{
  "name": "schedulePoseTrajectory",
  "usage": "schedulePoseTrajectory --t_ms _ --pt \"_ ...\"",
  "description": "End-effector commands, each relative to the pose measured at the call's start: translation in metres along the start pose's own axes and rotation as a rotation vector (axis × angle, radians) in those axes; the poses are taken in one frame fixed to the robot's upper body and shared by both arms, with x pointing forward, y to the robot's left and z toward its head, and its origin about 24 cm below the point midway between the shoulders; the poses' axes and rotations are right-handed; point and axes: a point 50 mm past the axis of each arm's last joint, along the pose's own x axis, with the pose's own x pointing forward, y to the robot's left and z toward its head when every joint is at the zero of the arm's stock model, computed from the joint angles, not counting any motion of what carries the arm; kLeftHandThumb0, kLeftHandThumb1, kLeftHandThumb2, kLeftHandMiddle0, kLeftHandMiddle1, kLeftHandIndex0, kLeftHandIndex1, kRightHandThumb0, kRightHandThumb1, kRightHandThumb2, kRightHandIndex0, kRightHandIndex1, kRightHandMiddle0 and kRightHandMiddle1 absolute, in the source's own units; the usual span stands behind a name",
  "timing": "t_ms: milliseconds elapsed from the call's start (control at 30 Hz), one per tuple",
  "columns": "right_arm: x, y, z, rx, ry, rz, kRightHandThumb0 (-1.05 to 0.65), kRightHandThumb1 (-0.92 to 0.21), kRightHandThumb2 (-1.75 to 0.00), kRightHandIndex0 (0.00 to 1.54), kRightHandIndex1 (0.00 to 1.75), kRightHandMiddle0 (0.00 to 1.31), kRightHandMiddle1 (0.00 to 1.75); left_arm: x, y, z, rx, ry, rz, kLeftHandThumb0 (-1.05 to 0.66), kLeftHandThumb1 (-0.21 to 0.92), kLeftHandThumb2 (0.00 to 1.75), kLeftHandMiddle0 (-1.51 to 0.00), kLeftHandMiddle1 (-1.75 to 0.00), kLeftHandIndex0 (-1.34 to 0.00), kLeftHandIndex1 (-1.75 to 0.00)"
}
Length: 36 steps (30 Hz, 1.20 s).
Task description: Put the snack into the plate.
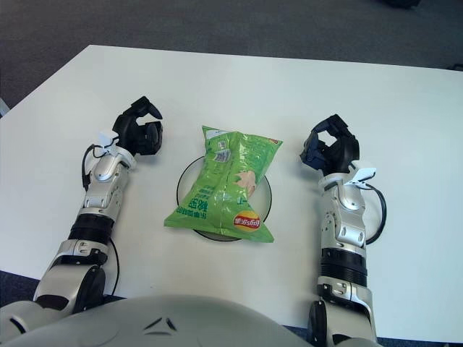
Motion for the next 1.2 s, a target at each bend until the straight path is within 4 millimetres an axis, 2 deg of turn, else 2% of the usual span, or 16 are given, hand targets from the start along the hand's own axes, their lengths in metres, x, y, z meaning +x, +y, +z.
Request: schedulePoseTrajectory --t_ms 0,233,533,833,1167 --pt "-0.042 0.0 -0.057 0.066 0.224 -0.087 -0.45 -0.4 -1.21 1.32 1.75 0.55 1.75 -0.029 0.002 -0.035 -0.039 0.153 0.053 -0.48 0.32 1.31 -1.25 -1.75 -0.61 -1.75" --pt "-0.039 0.0 -0.056 0.063 0.254 -0.103 -0.45 -0.4 -1.21 1.31 1.75 0.55 1.75 -0.028 0.002 -0.034 -0.031 0.164 0.05 -0.48 0.32 1.31 -1.24 -1.75 -0.61 -1.75" --pt "-0.033 -0.001 -0.056 0.032 0.389 0.0 -0.45 -0.41 -1.2 1.29 1.75 0.54 1.75 -0.025 0.001 -0.034 -0.026 0.165 0.047 -0.48 0.32 1.31 -1.24 -1.75 -0.61 -1.75" --pt "-0.028 -0.002 -0.055 0.03 0.469 0.062 -0.47 -0.36 -1.26 1.29 1.75 0.58 1.75 -0.022 0.001 -0.034 -0.02 0.153 0.045 -0.48 0.32 1.3 -1.24 -1.75 -0.61 -1.75" --pt "-0.026 -0.002 -0.055 -0.025 0.452 0.098 -0.47 -0.36 -1.26 1.28 1.75 0.58 1.75 -0.021 0.001 -0.034 -0.029 0.151 0.048 -0.48 0.33 1.3 -1.24 -1.75 -0.6 -1.75"
